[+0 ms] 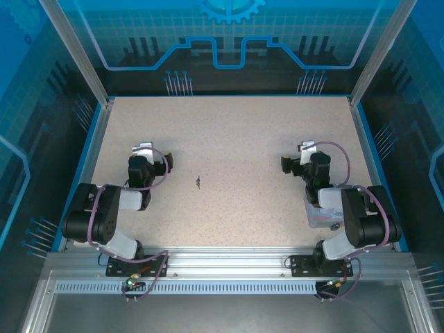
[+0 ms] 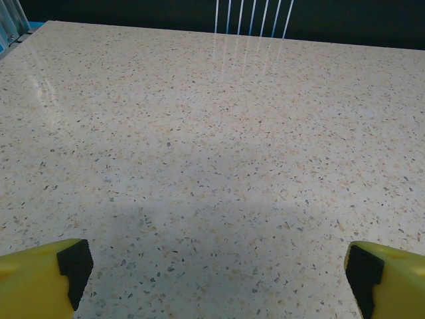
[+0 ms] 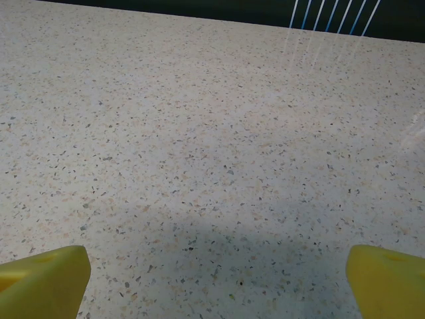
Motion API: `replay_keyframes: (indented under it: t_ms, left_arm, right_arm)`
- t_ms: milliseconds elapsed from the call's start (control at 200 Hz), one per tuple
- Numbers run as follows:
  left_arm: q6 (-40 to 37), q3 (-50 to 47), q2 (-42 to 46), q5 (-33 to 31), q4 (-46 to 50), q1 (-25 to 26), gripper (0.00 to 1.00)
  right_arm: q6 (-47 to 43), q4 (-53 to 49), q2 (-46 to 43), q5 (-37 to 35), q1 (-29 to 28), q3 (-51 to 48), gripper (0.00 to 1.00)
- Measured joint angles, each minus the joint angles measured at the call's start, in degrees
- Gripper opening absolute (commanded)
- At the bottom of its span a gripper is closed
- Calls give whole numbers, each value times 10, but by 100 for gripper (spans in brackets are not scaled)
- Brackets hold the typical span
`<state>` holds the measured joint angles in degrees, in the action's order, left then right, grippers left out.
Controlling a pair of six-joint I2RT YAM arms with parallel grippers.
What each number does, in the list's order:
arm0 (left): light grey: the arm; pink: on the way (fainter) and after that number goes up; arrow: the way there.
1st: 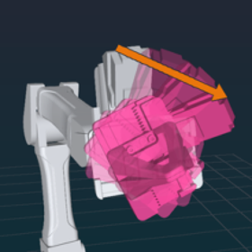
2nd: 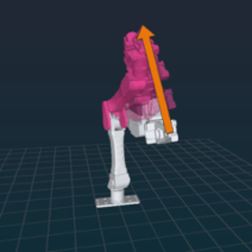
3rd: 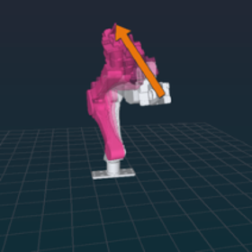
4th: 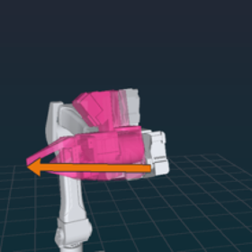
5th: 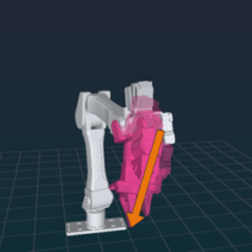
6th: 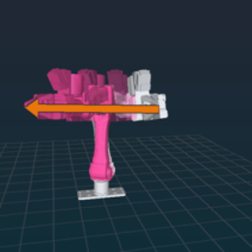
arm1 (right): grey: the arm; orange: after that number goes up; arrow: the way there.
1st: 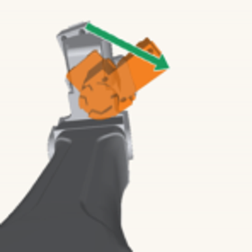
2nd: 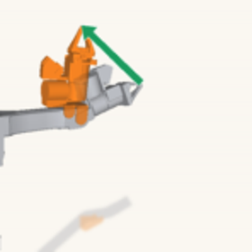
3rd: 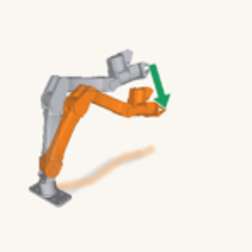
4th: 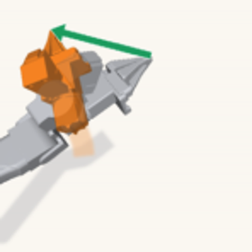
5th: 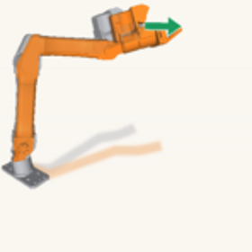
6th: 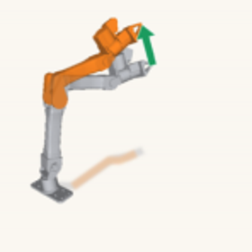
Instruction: Unlock the padlock with the key
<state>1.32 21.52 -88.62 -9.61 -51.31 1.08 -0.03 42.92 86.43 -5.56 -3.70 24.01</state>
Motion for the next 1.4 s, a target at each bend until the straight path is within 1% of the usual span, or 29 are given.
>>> replay_keyframes:
  t_ms: [665,710,805,915,1010,1106,1186,1276,1346,1401]
  left_arm:
    - [0,0,0,0,0,0,99]
    - [0,0,0,0,0,0,99]
    - [0,0,3,-3,5,0,99]
    - [2,8,33,-21,54,0,99]
    - [3,30,67,-40,104,0,99]
    - [15,58,103,-59,159,2,99]
    - [51,94,135,-67,225,7,99]
    - [106,157,156,-71,320,18,99]
    - [152,221,160,-72,405,39,99]
    - [185,269,160,-71,470,62,99]
  right_arm:
    - [0,0,0,5,1,0,100]
    - [2,-14,-5,4,2,3,100]
    - [6,-78,-45,-5,1,19,100]
    - [40,-154,-125,-20,4,52,100]
    - [109,-264,-181,-43,10,121,100]
    - [190,-381,-206,-46,33,210,100]
    - [245,-474,-226,-43,52,264,100]
    - [300,-582,-243,-43,56,309,100]
    - [339,-672,-251,-50,56,337,100]
    - [372,-750,-252,-70,58,356,100]
